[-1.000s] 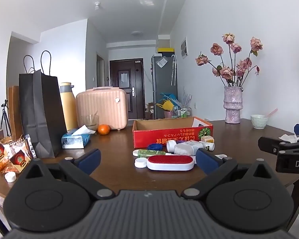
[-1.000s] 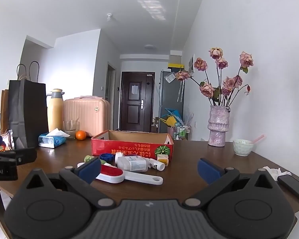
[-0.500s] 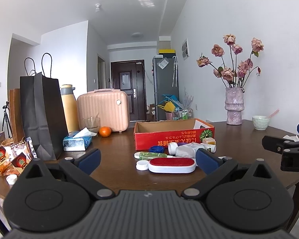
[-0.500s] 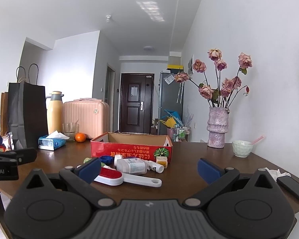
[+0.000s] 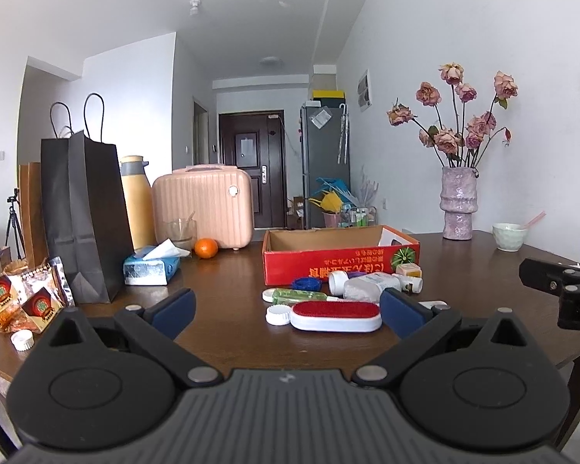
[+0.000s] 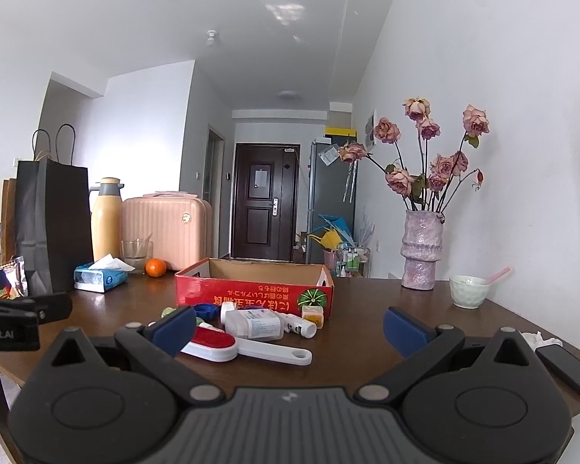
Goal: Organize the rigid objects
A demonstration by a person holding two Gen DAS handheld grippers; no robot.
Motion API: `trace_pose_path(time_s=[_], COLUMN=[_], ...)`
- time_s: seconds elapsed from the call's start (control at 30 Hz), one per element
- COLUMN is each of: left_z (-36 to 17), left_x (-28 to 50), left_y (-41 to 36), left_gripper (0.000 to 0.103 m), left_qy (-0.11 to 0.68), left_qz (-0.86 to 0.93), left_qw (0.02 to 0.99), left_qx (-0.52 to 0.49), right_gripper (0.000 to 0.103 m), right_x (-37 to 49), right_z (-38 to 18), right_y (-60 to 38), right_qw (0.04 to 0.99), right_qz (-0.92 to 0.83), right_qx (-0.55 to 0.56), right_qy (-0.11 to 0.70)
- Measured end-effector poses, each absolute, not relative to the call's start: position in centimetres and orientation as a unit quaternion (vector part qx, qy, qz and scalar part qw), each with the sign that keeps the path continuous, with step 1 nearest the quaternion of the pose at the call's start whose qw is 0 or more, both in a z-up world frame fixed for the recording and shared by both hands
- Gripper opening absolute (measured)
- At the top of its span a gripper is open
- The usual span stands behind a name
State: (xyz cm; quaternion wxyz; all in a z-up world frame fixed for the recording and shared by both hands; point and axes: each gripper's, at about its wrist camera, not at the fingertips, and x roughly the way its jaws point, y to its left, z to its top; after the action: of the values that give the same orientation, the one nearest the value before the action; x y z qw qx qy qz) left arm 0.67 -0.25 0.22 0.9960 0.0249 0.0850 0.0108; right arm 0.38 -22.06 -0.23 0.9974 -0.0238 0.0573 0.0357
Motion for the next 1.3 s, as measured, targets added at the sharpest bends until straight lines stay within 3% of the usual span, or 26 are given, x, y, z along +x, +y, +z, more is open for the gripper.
trace_pose_path(time_s=[1.3], left_z=[0.1], left_x=[1.4], left_y=[0.0], left_gripper=[0.103], left_qy=[0.086], left_qz=[0.007], left_qw=[0.996], left_qx=[0.022], right_gripper=[0.103], right_x=[1.3], right_z=[-0.4], right_y=[-22.0], right_qw=[0.998], right_qz=[0.021], right_qx=[-0.019], right_qy=[0.064])
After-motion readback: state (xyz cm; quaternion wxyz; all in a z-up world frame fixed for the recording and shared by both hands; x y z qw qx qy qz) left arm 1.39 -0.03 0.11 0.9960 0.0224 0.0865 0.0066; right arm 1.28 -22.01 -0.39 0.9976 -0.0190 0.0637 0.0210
